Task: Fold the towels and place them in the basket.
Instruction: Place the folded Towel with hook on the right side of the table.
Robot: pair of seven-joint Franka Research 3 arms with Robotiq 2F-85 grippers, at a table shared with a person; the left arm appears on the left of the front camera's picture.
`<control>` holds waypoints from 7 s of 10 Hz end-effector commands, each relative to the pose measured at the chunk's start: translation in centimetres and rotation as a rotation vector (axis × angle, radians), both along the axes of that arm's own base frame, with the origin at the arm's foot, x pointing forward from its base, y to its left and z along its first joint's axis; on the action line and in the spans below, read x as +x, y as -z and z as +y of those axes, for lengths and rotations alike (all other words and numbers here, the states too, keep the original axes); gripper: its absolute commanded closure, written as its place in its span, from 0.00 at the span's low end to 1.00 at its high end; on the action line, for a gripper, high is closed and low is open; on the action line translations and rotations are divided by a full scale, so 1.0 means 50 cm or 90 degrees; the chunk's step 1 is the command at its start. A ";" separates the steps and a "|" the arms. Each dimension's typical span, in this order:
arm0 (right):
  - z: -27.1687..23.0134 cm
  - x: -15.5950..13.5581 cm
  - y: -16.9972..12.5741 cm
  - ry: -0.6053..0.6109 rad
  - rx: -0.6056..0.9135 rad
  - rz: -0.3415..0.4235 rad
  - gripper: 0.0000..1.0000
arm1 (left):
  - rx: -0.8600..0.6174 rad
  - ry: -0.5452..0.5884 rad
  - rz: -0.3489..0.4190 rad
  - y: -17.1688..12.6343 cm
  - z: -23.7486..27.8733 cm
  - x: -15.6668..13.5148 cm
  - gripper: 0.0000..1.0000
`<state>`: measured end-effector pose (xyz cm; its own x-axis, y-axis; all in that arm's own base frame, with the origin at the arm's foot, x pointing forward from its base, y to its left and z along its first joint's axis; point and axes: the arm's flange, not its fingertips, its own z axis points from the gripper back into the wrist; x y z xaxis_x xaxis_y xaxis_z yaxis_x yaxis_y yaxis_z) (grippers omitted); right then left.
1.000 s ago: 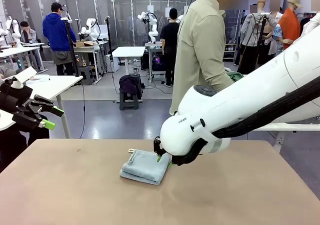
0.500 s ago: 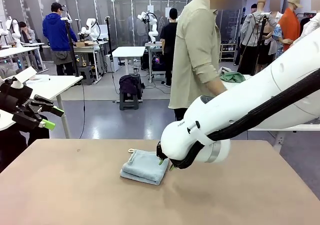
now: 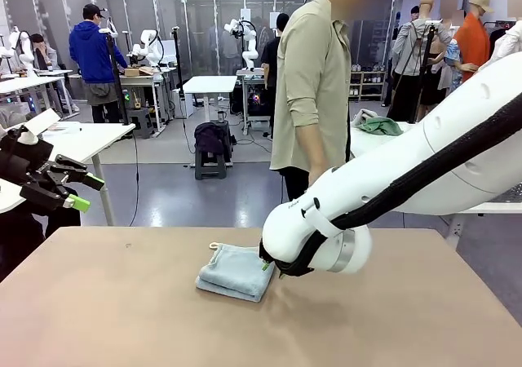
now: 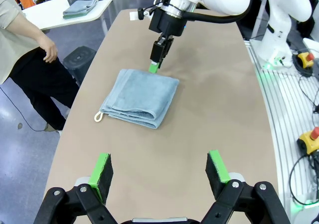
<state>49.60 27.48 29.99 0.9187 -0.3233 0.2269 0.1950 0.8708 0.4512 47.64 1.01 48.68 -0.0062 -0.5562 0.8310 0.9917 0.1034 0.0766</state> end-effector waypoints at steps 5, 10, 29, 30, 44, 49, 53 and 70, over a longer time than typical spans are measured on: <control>-0.019 0.024 0.056 -0.020 0.041 -0.028 0.53 | -0.001 0.005 -0.007 -0.001 0.001 0.000 0.05; -0.011 0.032 0.084 -0.043 0.071 -0.036 0.53 | -0.001 0.005 -0.007 -0.001 0.001 0.000 0.05; -0.002 0.064 -0.018 -0.051 0.002 0.026 0.89 | -0.001 0.005 -0.007 -0.001 0.001 0.000 0.05; -0.004 0.062 -0.019 -0.051 0.001 0.026 0.89 | -0.001 0.005 -0.007 -0.001 0.001 0.000 0.05; -0.001 0.062 0.016 -0.034 -0.018 0.106 0.90 | -0.001 0.005 -0.007 -0.001 0.001 0.000 0.05; -0.012 0.054 0.012 -0.046 -0.011 0.103 1.00 | -0.001 0.005 -0.007 -0.001 0.001 0.000 0.05; -0.012 0.054 0.012 -0.046 -0.011 0.103 1.00 | -0.001 0.005 -0.007 -0.001 0.001 0.000 0.05; -0.715 0.206 -0.097 -0.082 -0.226 0.060 0.96 | -0.001 0.005 -0.007 -0.001 0.001 0.000 0.05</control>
<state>58.41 -7.97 35.31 0.9668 -0.1487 0.2078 0.1282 0.9857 0.1090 47.64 1.02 48.68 -0.0060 -0.5563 0.8310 0.9917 0.1037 0.0766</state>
